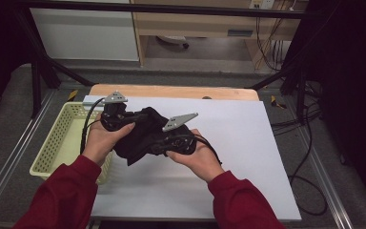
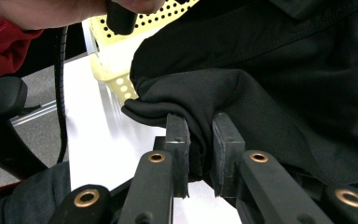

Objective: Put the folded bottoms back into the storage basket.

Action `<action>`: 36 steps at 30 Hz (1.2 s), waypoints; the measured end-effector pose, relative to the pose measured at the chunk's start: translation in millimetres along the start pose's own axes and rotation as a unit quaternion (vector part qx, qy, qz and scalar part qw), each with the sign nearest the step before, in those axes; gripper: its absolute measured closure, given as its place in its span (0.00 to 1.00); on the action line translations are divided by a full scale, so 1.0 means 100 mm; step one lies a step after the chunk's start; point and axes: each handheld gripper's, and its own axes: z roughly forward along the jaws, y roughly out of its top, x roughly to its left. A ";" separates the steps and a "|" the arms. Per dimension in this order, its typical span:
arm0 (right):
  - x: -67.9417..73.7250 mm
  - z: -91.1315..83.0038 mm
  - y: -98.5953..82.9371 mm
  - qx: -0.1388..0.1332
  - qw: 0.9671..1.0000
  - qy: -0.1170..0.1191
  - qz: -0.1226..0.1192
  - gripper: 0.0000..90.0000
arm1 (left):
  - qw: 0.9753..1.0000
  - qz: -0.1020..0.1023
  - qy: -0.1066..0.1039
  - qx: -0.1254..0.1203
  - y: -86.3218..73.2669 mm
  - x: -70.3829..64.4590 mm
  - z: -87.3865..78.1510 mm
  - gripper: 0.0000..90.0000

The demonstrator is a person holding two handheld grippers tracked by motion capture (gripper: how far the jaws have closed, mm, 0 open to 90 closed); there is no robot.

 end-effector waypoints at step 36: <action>0.05 0.40 0.41 -0.015 1.000 0.018 -0.017 0.89 | 0.999 -0.025 0.038 -0.022 -0.05 0.40 -0.38 0.90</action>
